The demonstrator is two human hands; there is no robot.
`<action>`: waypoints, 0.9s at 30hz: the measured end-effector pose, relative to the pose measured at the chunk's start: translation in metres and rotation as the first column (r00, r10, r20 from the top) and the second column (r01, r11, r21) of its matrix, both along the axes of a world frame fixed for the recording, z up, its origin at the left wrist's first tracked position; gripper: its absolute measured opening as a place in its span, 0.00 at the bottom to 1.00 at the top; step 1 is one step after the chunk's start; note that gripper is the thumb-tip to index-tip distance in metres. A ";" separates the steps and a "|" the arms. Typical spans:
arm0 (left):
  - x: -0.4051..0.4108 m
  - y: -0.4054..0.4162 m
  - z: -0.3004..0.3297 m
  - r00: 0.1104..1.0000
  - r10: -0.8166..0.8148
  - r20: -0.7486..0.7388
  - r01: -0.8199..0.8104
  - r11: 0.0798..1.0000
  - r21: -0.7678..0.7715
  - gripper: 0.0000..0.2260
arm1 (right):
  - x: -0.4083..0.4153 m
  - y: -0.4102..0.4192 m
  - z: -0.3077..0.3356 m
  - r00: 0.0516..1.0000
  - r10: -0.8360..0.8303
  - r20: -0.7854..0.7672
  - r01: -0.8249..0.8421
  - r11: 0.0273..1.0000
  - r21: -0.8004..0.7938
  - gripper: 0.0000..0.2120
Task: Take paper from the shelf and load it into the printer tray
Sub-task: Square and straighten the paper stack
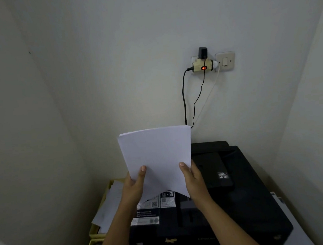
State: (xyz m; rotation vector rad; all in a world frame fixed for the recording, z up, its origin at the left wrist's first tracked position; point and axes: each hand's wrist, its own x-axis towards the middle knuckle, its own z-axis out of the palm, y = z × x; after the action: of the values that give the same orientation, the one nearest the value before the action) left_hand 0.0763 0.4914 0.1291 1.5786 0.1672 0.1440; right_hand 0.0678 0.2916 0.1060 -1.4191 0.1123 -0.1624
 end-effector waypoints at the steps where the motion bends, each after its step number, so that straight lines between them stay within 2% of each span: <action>1: 0.000 0.000 -0.002 1.000 -0.006 0.002 0.006 1.000 0.014 0.27 | 0.000 0.000 -0.001 1.000 -0.003 -0.007 0.003 1.000 -0.001 0.18; 5: 0.000 0.000 -0.004 1.000 -0.007 -0.007 0.007 1.000 0.026 0.28 | 0.002 -0.002 -0.002 1.000 0.008 0.008 -0.008 1.000 -0.030 0.19; 10: 0.002 0.002 0.001 0.999 -0.011 -0.031 0.013 0.998 0.067 0.25 | 0.006 -0.004 0.003 0.998 0.017 0.068 -0.007 0.988 -0.157 0.19; 13: 0.006 0.011 0.008 0.998 -0.057 -0.029 0.059 0.996 0.072 0.17 | 0.007 -0.007 0.017 0.995 0.050 0.091 -0.028 0.973 -0.230 0.15; 16: 0.015 0.025 0.017 0.993 -0.108 0.042 0.105 0.992 0.070 0.20 | 0.009 -0.016 0.036 0.990 0.086 0.111 -0.045 0.942 -0.331 0.11; 18: 0.023 0.034 0.030 0.993 -0.042 0.111 0.036 0.998 0.054 0.30 | 0.015 -0.025 0.049 0.984 0.115 0.137 -0.042 0.893 -0.449 0.11; 20: 0.031 0.044 0.046 0.982 0.022 0.187 -0.033 0.998 0.053 0.40 | 0.022 -0.033 0.066 0.977 0.151 0.153 -0.038 0.821 -0.570 0.17; 22: 0.037 0.054 0.060 0.966 0.025 0.257 -0.058 0.991 0.119 0.44 | 0.026 -0.039 0.084 0.968 0.200 0.153 -0.046 0.738 -0.673 0.18; 24: 0.042 0.061 0.073 0.952 -0.020 0.307 -0.057 0.969 0.241 0.42 | 0.030 -0.043 0.097 0.959 0.248 0.140 -0.056 0.646 -0.762 0.15; 27: 0.046 0.060 0.088 0.932 -0.152 0.328 0.004 0.912 0.411 0.29 | 0.034 -0.045 0.110 0.956 0.281 0.089 -0.072 0.515 -0.854 0.15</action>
State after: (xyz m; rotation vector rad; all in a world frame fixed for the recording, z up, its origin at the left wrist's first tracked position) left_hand 0.1223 0.5517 0.2168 1.9390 -0.2271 0.4190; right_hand 0.1022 0.2468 0.2164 -2.3870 -0.3616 -0.2138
